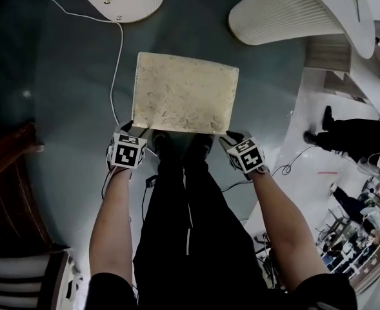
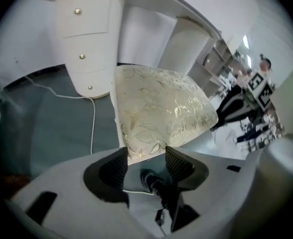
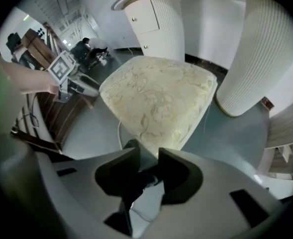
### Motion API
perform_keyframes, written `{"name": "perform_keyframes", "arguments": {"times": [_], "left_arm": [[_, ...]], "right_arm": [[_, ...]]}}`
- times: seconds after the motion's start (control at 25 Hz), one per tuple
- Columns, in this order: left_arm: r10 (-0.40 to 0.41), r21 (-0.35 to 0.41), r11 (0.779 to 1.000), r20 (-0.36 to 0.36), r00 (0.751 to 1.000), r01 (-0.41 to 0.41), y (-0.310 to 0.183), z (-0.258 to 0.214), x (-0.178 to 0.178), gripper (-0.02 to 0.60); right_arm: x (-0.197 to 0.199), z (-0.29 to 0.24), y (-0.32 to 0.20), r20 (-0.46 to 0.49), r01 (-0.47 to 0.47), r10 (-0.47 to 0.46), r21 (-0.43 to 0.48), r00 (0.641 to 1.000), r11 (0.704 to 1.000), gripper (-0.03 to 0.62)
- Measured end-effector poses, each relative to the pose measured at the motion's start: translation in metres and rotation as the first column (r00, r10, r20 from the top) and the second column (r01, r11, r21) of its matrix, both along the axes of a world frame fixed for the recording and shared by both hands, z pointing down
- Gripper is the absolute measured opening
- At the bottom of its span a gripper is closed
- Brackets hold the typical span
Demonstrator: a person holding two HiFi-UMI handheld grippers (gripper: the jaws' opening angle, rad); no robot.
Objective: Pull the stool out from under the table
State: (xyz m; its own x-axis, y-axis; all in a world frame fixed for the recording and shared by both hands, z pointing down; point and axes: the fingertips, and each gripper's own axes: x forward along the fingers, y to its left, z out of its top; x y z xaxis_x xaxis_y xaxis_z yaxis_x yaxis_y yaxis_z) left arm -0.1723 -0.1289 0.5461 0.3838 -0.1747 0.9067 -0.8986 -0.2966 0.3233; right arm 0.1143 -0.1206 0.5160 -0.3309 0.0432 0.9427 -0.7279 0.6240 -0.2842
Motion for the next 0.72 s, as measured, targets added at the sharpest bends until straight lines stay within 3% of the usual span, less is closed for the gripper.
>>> {"name": "perform_keyframes", "arguments": {"times": [0.08, 0.16, 0.32, 0.48, 0.6, 0.72], "left_arm": [[-0.108, -0.001, 0.994, -0.024, 0.994, 0.108, 0.001, -0.015, -0.009, 0.216], [-0.180, 0.027, 0.983, -0.037, 0.983, 0.182, -0.002, -0.034, -0.011, 0.213], [-0.187, 0.058, 0.980, -0.074, 0.980, 0.191, 0.001, -0.080, -0.017, 0.210], [-0.246, 0.091, 0.963, -0.099, 0.964, 0.255, 0.011, -0.128, -0.038, 0.168], [-0.297, 0.100, 0.944, -0.155, 0.942, 0.315, 0.021, -0.161, -0.041, 0.130], [-0.304, 0.127, 0.935, -0.196, 0.932, 0.332, 0.022, -0.191, -0.035, 0.117]], "right_arm": [[0.009, -0.014, 0.020, -0.002, 0.014, -0.014, -0.068, 1.000, 0.998, 0.097], [0.021, -0.033, 0.021, -0.015, 0.022, -0.023, -0.070, 1.000, 0.997, 0.065], [0.015, -0.080, 0.031, 0.007, 0.071, -0.071, -0.117, 0.997, 0.991, 0.055], [-0.013, -0.126, 0.059, 0.057, 0.192, -0.185, -0.162, 0.981, 0.968, 0.056], [-0.033, -0.158, 0.070, 0.073, 0.274, -0.265, -0.146, 0.961, 0.951, 0.058], [-0.040, -0.181, 0.066, 0.076, 0.289, -0.282, -0.107, 0.956, 0.951, 0.055]]}}
